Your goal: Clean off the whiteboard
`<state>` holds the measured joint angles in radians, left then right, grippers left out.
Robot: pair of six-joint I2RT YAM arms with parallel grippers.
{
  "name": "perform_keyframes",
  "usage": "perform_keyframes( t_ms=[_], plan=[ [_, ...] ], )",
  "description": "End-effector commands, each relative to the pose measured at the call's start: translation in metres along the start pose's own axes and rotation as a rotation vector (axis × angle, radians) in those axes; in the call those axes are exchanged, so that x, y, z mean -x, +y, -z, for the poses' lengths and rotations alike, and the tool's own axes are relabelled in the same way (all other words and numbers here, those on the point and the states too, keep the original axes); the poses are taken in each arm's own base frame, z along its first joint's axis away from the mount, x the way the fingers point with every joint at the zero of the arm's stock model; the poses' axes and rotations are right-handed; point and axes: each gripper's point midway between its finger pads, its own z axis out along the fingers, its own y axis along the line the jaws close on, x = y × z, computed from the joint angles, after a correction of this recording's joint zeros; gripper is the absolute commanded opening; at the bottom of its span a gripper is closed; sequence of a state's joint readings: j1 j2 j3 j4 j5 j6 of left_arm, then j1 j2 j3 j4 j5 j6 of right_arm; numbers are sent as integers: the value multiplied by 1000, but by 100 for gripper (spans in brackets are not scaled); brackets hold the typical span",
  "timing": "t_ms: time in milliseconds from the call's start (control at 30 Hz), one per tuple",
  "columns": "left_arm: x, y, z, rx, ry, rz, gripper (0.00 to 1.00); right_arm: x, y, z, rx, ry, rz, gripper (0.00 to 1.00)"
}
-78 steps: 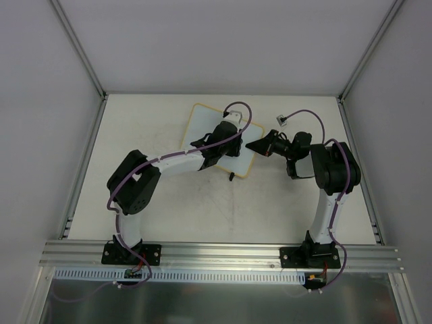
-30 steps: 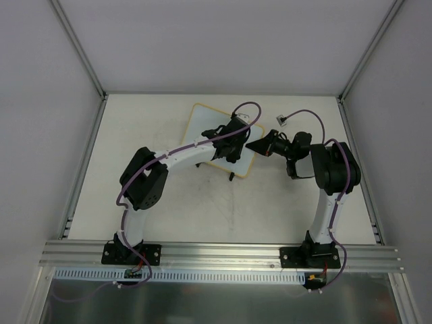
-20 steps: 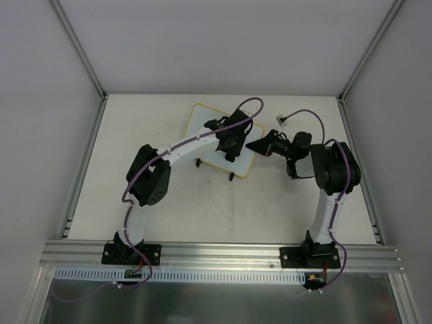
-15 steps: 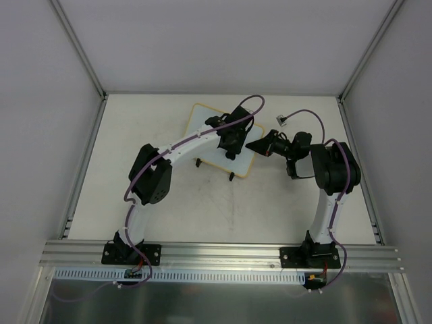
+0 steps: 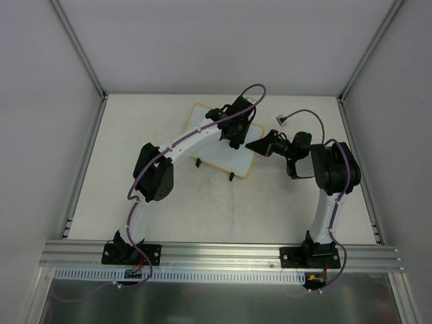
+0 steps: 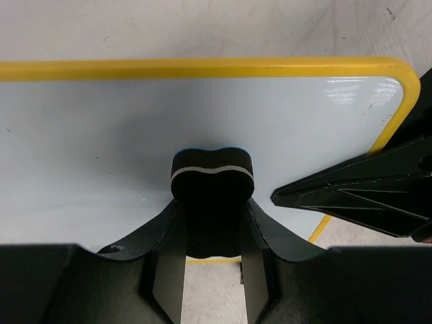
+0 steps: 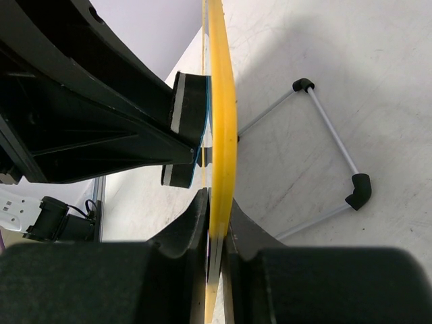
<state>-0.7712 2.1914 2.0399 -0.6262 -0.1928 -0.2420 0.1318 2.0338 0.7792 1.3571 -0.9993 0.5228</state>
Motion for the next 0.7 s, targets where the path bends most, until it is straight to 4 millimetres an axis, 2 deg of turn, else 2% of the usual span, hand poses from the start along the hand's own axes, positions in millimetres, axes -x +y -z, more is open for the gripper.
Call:
perform_keyframes(
  t_ms=[0,200,400,467,667],
  plan=[
    [10,0,-4,-2,-27,-10,0,9,23,-4,99,-35,248,0],
    [-13,-10,-4,13,13,-43,0,9,23,-4,99,-35,248,0],
    [-52,-19,-5,-1,95,-54,0,9,23,-4,99,-34,246,0],
    [-58,-25,0,-4,100,-72,0,9,23,-5,100,-34,249,0],
    [-98,-13,-4,29,190,-51,0,9,23,-5,100,-34,249,0]
  ],
)
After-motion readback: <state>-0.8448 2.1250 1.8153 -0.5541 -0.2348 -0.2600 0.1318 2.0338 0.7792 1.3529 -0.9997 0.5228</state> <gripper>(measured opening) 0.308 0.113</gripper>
